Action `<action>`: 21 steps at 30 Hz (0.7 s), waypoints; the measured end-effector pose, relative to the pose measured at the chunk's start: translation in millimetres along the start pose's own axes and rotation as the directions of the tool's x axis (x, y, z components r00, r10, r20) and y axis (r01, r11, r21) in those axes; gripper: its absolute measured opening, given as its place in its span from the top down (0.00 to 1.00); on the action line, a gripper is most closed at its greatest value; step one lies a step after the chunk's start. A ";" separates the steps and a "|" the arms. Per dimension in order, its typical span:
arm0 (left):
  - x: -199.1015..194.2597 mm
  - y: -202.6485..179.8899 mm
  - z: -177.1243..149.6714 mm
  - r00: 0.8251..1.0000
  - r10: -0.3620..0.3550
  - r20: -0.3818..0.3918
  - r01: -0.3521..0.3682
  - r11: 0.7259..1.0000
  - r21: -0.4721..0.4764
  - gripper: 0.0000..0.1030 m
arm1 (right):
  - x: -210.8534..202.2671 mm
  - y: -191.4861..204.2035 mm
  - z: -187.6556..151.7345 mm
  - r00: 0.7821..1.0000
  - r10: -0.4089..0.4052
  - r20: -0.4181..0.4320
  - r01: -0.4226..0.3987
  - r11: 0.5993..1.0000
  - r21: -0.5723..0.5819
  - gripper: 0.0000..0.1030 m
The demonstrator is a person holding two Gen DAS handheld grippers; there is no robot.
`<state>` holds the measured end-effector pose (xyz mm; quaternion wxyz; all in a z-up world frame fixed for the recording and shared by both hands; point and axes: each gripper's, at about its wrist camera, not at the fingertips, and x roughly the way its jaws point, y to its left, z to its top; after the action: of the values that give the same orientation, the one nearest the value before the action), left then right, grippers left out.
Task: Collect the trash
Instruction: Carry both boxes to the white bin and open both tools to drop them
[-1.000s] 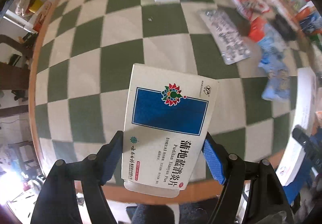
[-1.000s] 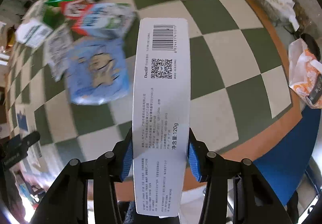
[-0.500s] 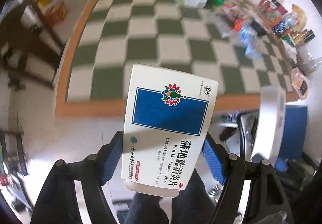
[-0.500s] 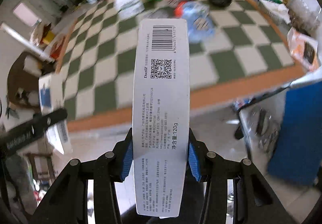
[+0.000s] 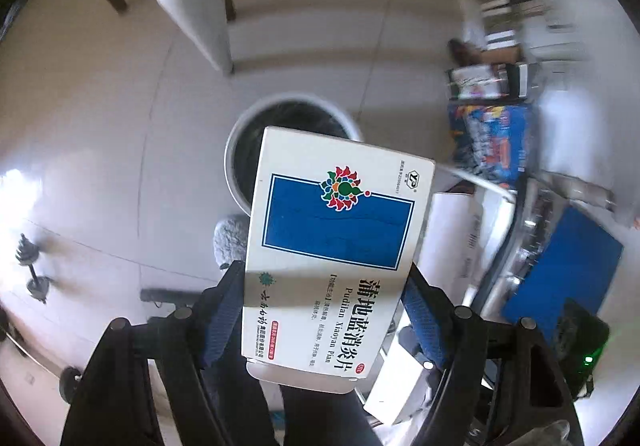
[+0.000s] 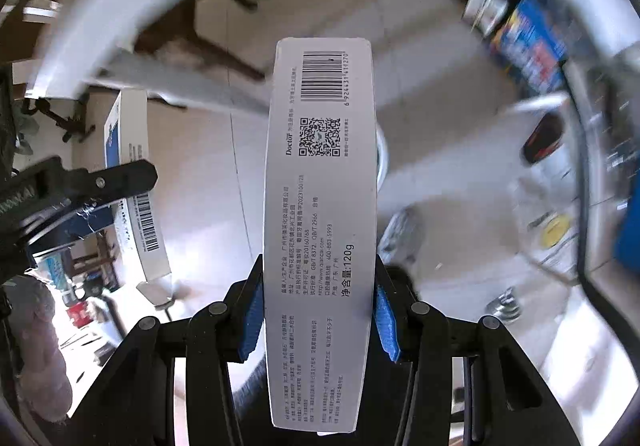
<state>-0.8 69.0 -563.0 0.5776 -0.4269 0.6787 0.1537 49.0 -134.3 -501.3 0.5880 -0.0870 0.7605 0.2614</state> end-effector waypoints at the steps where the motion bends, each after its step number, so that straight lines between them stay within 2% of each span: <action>1: 21.2 5.4 10.6 1.000 -0.016 -0.022 0.016 1.000 -0.001 0.29 | 23.3 -4.7 4.3 1.000 0.009 -0.024 -0.009 1.000 0.005 0.53; 6: 97.5 25.9 50.5 0.996 -0.036 -0.076 0.037 0.999 0.014 0.26 | 128.4 -30.6 34.4 0.994 0.029 -0.109 -0.028 1.000 0.009 0.52; 7: 110.2 30.0 55.4 0.997 -0.034 -0.072 0.035 0.999 0.018 0.21 | 144.9 -34.8 41.7 0.992 0.033 -0.122 -0.033 0.999 0.005 0.52; 8: 120.3 33.4 58.8 0.998 -0.017 -0.065 0.019 1.000 0.022 0.11 | 160.8 -37.8 48.3 0.990 0.035 -0.134 -0.036 0.999 0.002 0.51; 10: 135.5 41.3 65.2 0.999 0.023 -0.047 -0.022 0.999 0.027 0.05 | 188.9 -43.2 61.3 0.989 0.027 -0.143 -0.028 1.000 -0.009 0.50; 12: 144.2 48.0 68.2 0.997 0.070 -0.029 -0.069 0.997 0.024 0.04 | 210.6 -46.7 70.3 0.989 -0.027 -0.149 0.023 0.999 -0.028 0.42; 13: 144.4 49.4 67.8 0.996 0.085 -0.014 -0.084 0.996 0.025 0.04 | 215.6 -47.1 74.6 0.988 -0.043 -0.146 0.040 0.999 -0.024 0.28; 14: 143.1 50.5 66.5 0.994 0.109 0.012 -0.109 0.994 0.032 0.04 | 218.7 -49.2 77.1 0.988 -0.059 -0.141 0.057 0.998 -0.020 0.20; 15: 139.9 51.0 63.8 0.990 0.136 0.046 -0.138 0.989 0.045 0.04 | 219.9 -50.5 77.0 0.989 -0.083 -0.126 0.081 0.997 -0.019 0.18; 17: 133.5 48.3 57.1 0.966 0.237 0.102 -0.246 0.966 0.082 0.04 | 217.6 -50.8 79.5 0.987 -0.131 -0.096 0.129 0.991 -0.028 0.03; 19: 122.7 50.3 47.7 0.940 0.305 0.151 -0.322 0.941 0.106 0.04 | 208.2 -48.9 76.0 0.979 -0.199 -0.040 0.198 0.980 -0.036 0.00; 21: 113.9 52.0 41.2 0.933 0.320 0.164 -0.340 0.934 0.111 0.04 | 199.9 -48.2 72.5 0.967 -0.256 -0.001 0.256 0.966 -0.035 0.00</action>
<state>-9.7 82.7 -693.8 0.6187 -0.2536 0.7065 0.2318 73.0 -103.9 -715.9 0.6130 -0.1952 0.7400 0.1961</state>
